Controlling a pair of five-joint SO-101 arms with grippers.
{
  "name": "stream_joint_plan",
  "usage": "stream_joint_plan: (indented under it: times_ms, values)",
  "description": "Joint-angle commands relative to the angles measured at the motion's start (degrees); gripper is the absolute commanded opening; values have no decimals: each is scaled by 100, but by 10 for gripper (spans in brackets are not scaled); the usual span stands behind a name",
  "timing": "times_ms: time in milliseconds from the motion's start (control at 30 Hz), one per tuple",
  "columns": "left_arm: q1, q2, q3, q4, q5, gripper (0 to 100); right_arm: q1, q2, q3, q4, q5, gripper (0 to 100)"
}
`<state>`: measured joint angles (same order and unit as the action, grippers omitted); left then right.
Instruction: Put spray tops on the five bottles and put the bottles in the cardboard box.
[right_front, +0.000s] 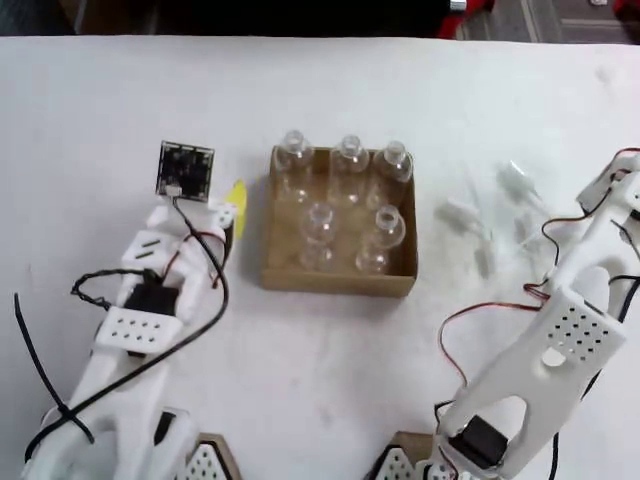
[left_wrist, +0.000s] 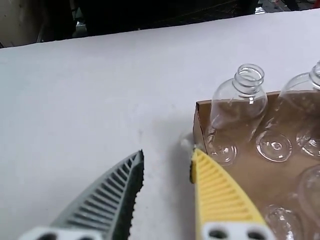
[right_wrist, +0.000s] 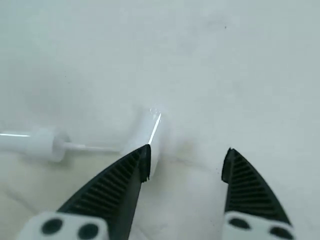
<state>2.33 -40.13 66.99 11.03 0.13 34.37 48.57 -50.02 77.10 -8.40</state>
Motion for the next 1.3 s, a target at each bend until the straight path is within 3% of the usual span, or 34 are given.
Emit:
stream_joint_plan:
  times_ms: [0, 133, 600, 833, 1267]
  values:
    - [40, -4, -26, -132, -70, 150, 57, 154, -712, 48, -484, 212]
    - [40, -4, -26, -123, -70, 150, 4, 505, -1020, 40, -853, 214]
    - [40, -4, -26, -141, -70, 150, -189, 1587, -2479, 84, -897, 212]
    - [40, -4, -26, -141, -70, 150, -365, 1622, -2734, 321, -1459, 213]
    - [48, -4, -26, -149, -70, 150, -382, 1974, -2629, 286, -1530, 211]
